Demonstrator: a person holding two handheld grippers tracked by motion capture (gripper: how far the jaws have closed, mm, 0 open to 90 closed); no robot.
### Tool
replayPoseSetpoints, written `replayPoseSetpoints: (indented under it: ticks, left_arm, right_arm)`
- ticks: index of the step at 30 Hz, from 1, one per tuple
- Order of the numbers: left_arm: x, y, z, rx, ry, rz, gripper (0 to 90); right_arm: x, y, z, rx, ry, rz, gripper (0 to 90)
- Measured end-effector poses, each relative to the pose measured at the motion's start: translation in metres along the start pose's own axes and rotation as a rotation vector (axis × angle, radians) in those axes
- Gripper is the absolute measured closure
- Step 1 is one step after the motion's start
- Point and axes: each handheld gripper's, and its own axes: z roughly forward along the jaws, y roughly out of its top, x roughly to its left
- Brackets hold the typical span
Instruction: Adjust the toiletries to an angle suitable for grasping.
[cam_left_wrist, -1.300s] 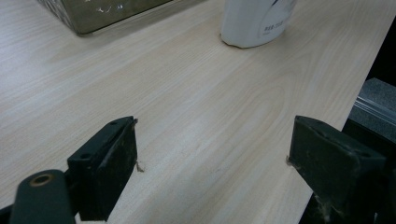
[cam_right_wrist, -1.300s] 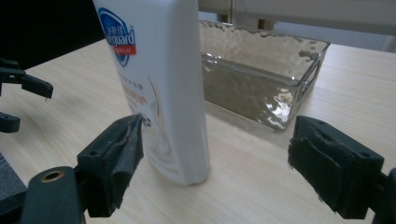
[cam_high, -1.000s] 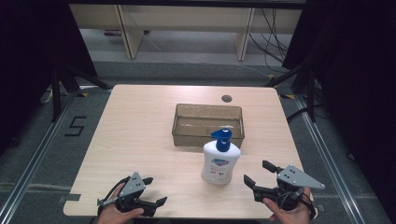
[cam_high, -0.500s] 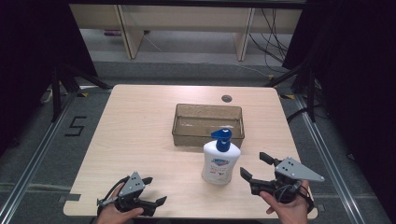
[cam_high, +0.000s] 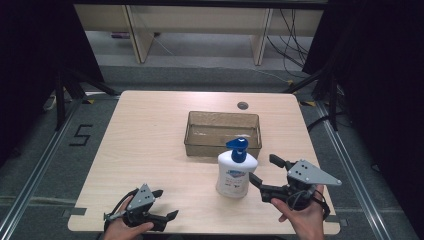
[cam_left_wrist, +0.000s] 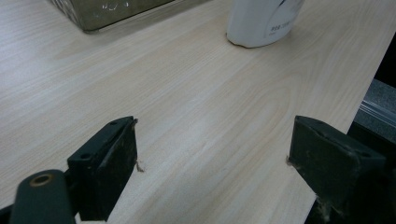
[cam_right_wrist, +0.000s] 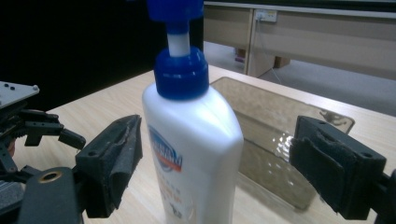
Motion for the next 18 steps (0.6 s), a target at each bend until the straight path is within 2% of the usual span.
replayPoseSetpoints:
  ticks: [1, 4, 5, 6, 7, 10, 12, 13, 14, 16, 18]
  left_arm:
    - [0.000, 0.000, 0.000, -0.001, -0.005, 0.002, 14.9]
    - [0.001, 0.000, 0.000, 0.005, 0.001, 0.005, 14.9]
    - [0.000, 0.000, 0.000, 0.001, -0.001, 0.001, 14.9]
    - [0.000, 0.000, 0.000, 0.000, 0.001, 0.002, 14.9]
    - [0.000, 0.000, 0.000, 0.000, 0.000, 0.002, 14.9]
    - [0.000, 0.000, 0.000, 0.001, 0.000, 0.001, 14.9]
    - [0.000, 0.000, 0.000, 0.001, -0.006, 0.002, 14.8]
    - [0.000, 0.000, 0.000, 0.000, -0.005, 0.001, 14.9]
    - [0.000, 0.000, 0.000, -0.002, -0.004, 0.002, 14.9]
    - [0.000, 0.000, 0.000, -0.001, -0.006, 0.002, 14.9]
    - [0.001, 0.000, 0.000, 0.005, -0.006, 0.008, 14.9]
  right_arm:
    - [0.002, 0.001, 0.001, 0.003, 0.023, 0.026, 17.2]
    - [0.003, 0.006, 0.003, -0.002, 0.009, 0.010, 17.2]
    - [0.003, 0.007, 0.005, -0.007, 0.028, 0.017, 17.2]
    - [0.002, 0.009, 0.005, -0.012, 0.018, -0.003, 17.2]
    - [0.003, 0.010, 0.005, 0.000, 0.024, 0.000, 17.4]
    - [0.004, 0.011, 0.008, -0.017, 0.028, -0.002, 17.4]
    - [0.004, 0.013, 0.009, -0.002, 0.024, 0.000, 17.5]
    - [0.006, 0.015, 0.011, -0.005, 0.043, 0.016, 17.9]
    - [0.006, 0.016, 0.011, 0.001, 0.035, 0.006, 18.1]
    - [0.008, 0.018, 0.012, 0.003, 0.045, 0.024, 18.1]
    - [0.008, 0.020, 0.015, -0.011, 0.046, -0.004, 18.6]
